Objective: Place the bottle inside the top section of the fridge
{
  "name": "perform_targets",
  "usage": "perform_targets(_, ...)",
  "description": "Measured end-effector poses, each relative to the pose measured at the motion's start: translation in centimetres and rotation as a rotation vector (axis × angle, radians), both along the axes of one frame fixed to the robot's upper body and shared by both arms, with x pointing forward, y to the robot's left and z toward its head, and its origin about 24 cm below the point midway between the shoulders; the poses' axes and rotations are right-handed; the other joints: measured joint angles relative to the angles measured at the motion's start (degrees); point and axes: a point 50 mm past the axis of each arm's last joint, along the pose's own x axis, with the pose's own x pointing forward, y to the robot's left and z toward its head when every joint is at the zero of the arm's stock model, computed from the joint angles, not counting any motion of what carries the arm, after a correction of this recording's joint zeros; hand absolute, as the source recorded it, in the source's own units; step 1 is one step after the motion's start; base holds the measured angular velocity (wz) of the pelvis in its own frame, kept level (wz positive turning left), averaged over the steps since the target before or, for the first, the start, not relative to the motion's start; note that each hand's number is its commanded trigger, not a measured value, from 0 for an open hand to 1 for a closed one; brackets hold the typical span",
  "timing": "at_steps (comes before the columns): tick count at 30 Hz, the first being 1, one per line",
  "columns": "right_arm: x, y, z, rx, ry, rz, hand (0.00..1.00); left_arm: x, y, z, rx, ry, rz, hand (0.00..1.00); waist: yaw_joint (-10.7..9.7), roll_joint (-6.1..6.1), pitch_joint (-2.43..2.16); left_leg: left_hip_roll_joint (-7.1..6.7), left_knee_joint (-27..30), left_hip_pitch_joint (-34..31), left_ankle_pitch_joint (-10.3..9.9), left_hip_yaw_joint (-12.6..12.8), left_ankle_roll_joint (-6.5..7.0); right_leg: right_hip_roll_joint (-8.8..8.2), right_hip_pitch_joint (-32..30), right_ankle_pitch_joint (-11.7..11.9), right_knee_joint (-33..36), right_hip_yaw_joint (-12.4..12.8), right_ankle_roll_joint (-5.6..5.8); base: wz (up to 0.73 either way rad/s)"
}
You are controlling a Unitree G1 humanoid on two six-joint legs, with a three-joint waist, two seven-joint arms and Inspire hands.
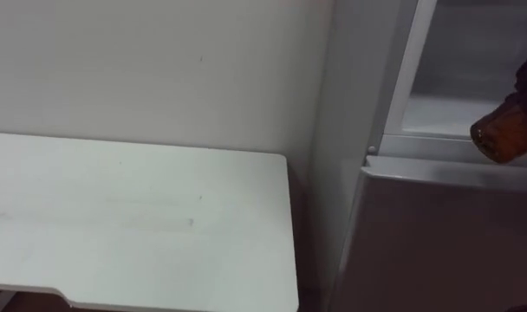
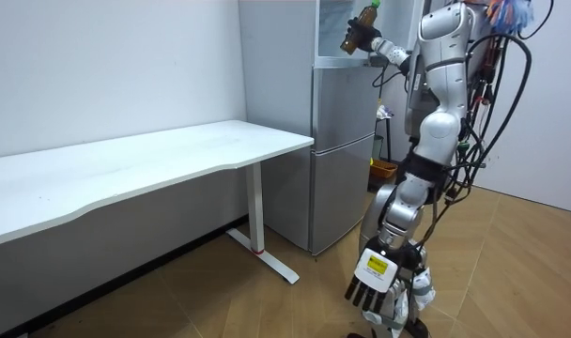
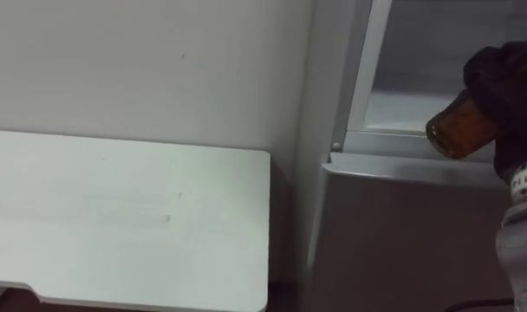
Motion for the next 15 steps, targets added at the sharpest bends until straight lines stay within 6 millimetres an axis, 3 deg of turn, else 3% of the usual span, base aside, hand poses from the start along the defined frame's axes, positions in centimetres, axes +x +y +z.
perform_targets(4,0.8,-0.7,-0.9,0.063,0.048,-0.021,1.0,-0.6,0.0,0.1,0.007,0.012,-0.017,0.0,0.0,0.61,-0.36,-0.05,0.4,0.1,0.0,0.0,0.15,-0.1,0.0,0.1,0.1,0.0,0.1,0.0)
perform_targets(15,1.6,-1.3,-1.3,0.136,0.092,-0.069,1.0,-2.3,0.5,0.5,0.025,0.047,0.003,0.0,-0.1,0.35,-0.28,-0.21,1.0,-1.7,0.4,-0.2,0.62,-0.63,-2.3,-0.2,1.7,-0.2,0.24,0.0)
